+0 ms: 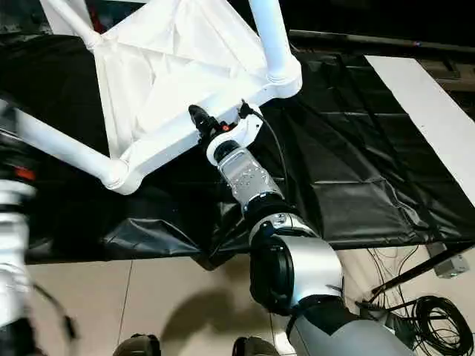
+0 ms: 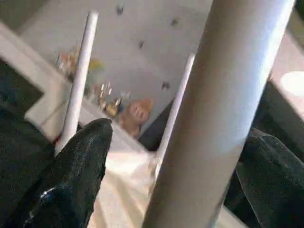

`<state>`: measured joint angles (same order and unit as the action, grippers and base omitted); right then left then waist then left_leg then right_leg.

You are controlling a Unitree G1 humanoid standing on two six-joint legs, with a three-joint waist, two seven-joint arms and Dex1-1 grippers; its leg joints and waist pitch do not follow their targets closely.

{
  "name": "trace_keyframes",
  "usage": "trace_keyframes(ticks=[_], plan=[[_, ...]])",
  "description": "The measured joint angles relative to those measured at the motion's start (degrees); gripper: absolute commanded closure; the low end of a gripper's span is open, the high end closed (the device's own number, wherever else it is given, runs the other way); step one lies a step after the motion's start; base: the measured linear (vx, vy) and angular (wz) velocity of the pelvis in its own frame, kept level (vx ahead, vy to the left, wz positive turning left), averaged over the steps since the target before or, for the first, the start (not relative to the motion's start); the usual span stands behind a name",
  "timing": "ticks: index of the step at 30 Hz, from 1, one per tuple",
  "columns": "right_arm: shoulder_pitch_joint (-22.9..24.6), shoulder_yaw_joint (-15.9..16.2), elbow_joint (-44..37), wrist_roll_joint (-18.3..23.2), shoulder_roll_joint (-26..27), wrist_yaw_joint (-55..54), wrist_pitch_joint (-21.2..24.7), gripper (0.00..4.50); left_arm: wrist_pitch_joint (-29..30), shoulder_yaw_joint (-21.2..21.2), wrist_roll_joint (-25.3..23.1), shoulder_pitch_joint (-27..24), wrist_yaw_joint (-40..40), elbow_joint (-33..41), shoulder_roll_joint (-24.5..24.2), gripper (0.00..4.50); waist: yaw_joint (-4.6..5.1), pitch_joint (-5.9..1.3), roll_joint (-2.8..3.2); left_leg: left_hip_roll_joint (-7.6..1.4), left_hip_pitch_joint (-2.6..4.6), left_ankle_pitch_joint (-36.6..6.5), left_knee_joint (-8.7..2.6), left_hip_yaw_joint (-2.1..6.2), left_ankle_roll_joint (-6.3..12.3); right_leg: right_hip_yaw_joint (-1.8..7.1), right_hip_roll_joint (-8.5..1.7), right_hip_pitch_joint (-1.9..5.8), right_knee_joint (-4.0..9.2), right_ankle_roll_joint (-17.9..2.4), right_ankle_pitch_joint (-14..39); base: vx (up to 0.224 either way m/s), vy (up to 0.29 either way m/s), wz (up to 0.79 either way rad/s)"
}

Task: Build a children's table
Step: Flip table

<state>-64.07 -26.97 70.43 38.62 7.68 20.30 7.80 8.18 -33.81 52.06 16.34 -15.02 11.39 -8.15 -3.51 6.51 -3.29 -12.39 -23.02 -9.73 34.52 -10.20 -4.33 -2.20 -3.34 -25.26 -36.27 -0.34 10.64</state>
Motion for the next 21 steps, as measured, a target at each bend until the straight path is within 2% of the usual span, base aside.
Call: trace_keyframes(ticks=[6, 10, 12, 17, 21], plan=[[-0.9, 0.8, -0.2, -1.5, -1.8, 0.0, -0.7, 2.88, -0.6, -1.5, 2.6, 0.8, -0.8, -0.8, -1.0, 0.28, -0.51, -0.01, -0.01, -0.01, 0.03, 0.0, 0.07, -0.02, -0.07, -0.03, -0.05, 0.15, -0.02, 0.0, 0.0, 0.000, 0.000, 0.00], [-0.9, 1.7, -1.1, -2.5, -3.9, 0.0, -1.0, 2.88, -0.8, -3.2, 4.7, 1.9, -1.1, -0.8, -3.9, 0.28, -1.55, -0.01, -0.01, -0.02, 0.11, 0.1, 0.07, -0.02, -0.27, -0.04, -0.06, 0.20, -0.15, -0.1, 0.0, 0.000, 0.000, 0.00], [-0.7, 2.0, -1.9, -3.1, -4.7, 0.0, -1.0, 2.88, -1.2, -4.7, 5.8, 2.5, -1.3, -0.9, -5.8, 0.28, -1.73, -0.01, -0.01, -0.02, 0.11, 0.1, 0.07, -0.02, -0.34, -0.04, -0.08, 0.20, -0.26, 0.0, 0.0, 0.000, 0.000, 0.00], [0.4, 2.6, -4.5, -4.6, -7.4, -0.5, -1.2, 2.88, -3.3, -11.5, 8.9, 5.3, -1.5, -3.0, -11.8, 0.28, -1.89, -0.04, -0.04, -0.02, 0.14, 0.3, 0.06, -0.02, -0.57, 0.01, -0.11, 0.31, -0.50, 0.0, 0.0, 0.000, 0.000, 0.00], [3.1, 1.1, -5.2, -4.5, -11.5, 0.2, -2.0, 2.88, -4.7, -18.2, 9.6, 4.0, -0.4, -8.4, -14.3, 0.28, -2.09, -0.05, -0.08, -0.02, 0.08, 0.4, 0.10, -0.02, -0.59, 0.05, -0.12, 0.38, -0.60, 0.0, 0.0, 0.000, 0.000, 0.00]])
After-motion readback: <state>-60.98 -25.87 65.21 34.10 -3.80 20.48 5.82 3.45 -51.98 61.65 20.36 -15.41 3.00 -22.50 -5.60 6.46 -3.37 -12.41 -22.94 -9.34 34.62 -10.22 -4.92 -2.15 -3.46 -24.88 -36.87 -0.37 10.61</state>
